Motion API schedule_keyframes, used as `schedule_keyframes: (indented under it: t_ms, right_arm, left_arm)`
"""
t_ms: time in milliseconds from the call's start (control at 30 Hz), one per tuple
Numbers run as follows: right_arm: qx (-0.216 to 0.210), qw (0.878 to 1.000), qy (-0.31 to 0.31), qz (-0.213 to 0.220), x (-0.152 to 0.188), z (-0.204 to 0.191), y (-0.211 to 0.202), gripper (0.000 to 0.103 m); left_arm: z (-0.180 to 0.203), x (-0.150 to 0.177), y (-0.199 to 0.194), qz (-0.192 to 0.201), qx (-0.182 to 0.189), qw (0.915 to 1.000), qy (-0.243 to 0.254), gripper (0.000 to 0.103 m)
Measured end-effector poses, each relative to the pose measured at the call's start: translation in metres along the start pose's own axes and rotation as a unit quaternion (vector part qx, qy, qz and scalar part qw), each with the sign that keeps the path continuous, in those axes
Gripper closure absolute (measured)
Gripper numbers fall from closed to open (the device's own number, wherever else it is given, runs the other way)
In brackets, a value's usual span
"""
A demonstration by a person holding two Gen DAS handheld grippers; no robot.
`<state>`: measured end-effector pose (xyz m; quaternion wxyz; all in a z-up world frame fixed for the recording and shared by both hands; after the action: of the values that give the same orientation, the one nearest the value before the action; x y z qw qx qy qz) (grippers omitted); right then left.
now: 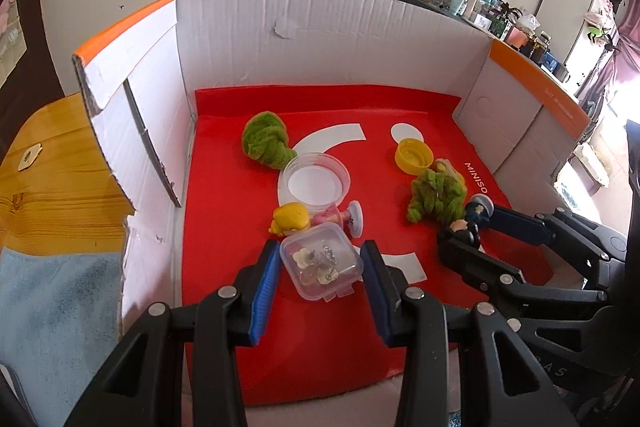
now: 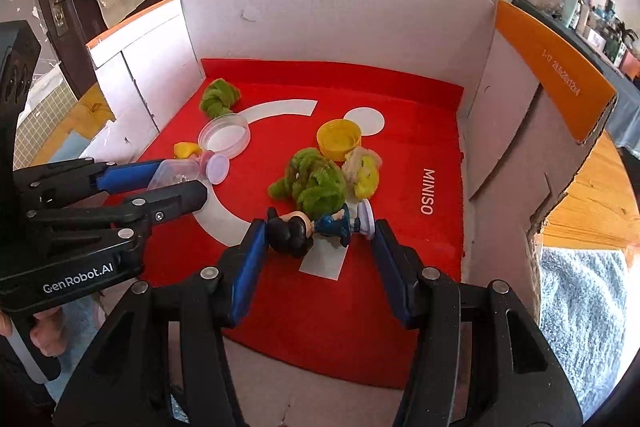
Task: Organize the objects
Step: 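Carry the clear box in the left gripper into the box while the right gripper carries the figures, then release the clear box with the left gripper while the right gripper releases the figures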
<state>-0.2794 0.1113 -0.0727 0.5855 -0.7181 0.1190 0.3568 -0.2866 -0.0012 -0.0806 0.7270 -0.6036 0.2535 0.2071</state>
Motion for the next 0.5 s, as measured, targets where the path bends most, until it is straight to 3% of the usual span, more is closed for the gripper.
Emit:
schedule_keyframes:
  t_ms: [500]
  right_arm:
    - [-0.002, 1.0, 0.0, -0.002, 0.0006, 0.0003, -0.0002, 0.051]
  left_arm:
    - [-0.0014, -0.0019, 0.0019, 0.001, -0.005, 1.0, 0.0, 0.06]
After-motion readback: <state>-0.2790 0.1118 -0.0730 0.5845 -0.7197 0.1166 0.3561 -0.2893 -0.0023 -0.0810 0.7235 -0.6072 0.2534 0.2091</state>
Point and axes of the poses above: each gripper's, at about its wrist camera, not at the fingertips, and y roughly the way its jaws point, z to its right, x to its underside, the point moved 10 cm from there along y, roughly the way its jaws point, and after that the axes turned 2 degrees about z, right-handed, at the moved point
